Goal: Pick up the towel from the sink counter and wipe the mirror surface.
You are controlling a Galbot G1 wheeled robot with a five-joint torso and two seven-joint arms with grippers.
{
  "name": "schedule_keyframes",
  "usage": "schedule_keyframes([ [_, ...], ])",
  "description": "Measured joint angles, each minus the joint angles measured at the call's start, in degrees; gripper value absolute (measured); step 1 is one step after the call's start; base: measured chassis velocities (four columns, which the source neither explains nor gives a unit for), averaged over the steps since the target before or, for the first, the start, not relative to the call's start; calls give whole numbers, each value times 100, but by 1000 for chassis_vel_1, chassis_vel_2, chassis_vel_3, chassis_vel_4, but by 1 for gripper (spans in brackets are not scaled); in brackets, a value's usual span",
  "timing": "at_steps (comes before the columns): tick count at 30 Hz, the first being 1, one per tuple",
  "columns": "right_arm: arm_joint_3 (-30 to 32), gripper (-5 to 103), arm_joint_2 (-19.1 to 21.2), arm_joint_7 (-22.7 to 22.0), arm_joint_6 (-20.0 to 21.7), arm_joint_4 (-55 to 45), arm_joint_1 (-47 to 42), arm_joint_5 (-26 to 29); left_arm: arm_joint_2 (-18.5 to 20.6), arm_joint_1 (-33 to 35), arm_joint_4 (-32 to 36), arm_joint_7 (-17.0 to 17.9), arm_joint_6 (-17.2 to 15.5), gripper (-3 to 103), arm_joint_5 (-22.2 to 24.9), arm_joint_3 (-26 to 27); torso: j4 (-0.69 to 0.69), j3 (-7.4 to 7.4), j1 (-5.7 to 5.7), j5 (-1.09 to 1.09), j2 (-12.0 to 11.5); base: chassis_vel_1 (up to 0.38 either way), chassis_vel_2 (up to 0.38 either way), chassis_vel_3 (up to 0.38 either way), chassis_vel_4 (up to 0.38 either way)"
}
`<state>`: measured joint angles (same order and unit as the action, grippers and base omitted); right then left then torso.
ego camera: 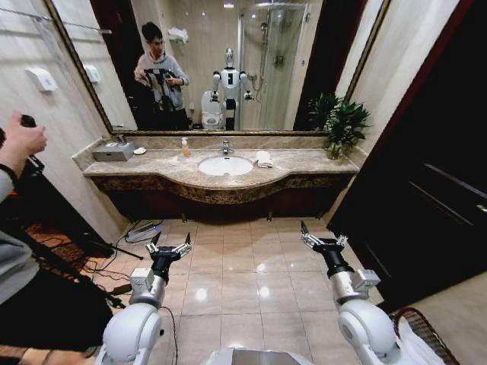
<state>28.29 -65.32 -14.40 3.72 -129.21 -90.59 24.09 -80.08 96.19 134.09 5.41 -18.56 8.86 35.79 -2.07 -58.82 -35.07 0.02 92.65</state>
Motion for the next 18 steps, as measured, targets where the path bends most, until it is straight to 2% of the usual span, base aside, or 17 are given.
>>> schedule_keyframes([
  [18, 0, 100, 0, 0, 0, 0, 0, 0, 0, 0, 0, 0, 0, 100, 0, -1, 1, 0, 0, -2, 0, -18, -8, 9, 4],
])
